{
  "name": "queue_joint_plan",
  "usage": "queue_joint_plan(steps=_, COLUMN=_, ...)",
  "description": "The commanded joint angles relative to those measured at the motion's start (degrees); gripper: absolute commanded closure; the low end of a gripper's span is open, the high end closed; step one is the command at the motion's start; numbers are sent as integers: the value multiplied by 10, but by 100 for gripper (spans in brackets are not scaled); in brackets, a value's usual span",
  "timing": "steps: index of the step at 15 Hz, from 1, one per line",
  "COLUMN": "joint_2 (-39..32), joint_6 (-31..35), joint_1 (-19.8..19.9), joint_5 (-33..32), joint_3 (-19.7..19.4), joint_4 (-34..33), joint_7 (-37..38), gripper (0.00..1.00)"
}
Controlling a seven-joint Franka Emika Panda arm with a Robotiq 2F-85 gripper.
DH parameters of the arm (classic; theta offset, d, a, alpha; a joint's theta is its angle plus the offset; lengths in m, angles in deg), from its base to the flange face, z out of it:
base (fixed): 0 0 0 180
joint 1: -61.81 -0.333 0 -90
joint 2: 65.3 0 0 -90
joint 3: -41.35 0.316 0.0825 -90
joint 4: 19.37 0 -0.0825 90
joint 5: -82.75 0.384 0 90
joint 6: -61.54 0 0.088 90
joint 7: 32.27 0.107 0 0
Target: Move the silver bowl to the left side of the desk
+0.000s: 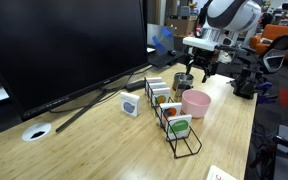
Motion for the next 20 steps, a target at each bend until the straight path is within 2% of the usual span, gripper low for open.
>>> queue_joint_plan(steps=1, joint_2=-30, joint_6=15, joint_1=10, joint_5=47, joint_3=-4, joint_4=-25, joint_7=12, gripper=0)
queue_joint_plan(steps=14, joint_2=-92, joint_6=14, joint_1=18, joint_5=44, joint_3=-27, joint_4=-73, joint_7=83, gripper=0)
queue_joint_plan(steps=20, joint_2=-101, joint_6=8, joint_1=24, joint_5=49, joint_3=-23, joint_4=-73, joint_7=81, gripper=0)
